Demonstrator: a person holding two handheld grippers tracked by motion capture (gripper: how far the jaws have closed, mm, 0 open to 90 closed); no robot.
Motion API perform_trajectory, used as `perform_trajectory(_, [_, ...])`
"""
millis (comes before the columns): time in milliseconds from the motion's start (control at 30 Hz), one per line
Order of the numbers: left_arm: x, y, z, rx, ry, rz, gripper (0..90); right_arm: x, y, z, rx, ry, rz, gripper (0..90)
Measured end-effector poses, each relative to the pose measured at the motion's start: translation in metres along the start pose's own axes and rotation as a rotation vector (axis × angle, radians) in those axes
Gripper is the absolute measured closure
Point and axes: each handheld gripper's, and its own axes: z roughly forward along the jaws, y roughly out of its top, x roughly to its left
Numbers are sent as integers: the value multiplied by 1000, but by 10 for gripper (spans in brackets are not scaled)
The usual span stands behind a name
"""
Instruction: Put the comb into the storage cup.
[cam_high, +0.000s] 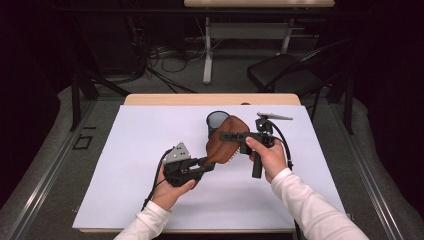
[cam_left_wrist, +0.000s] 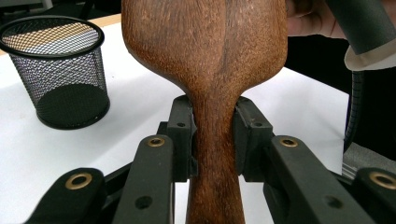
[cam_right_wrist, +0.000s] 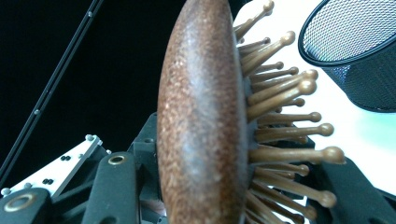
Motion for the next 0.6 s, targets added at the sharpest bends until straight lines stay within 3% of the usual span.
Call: perform_trajectory(600, [3,-2,2,-2,14,-22,595,-5,3,4,-3,5,39,474])
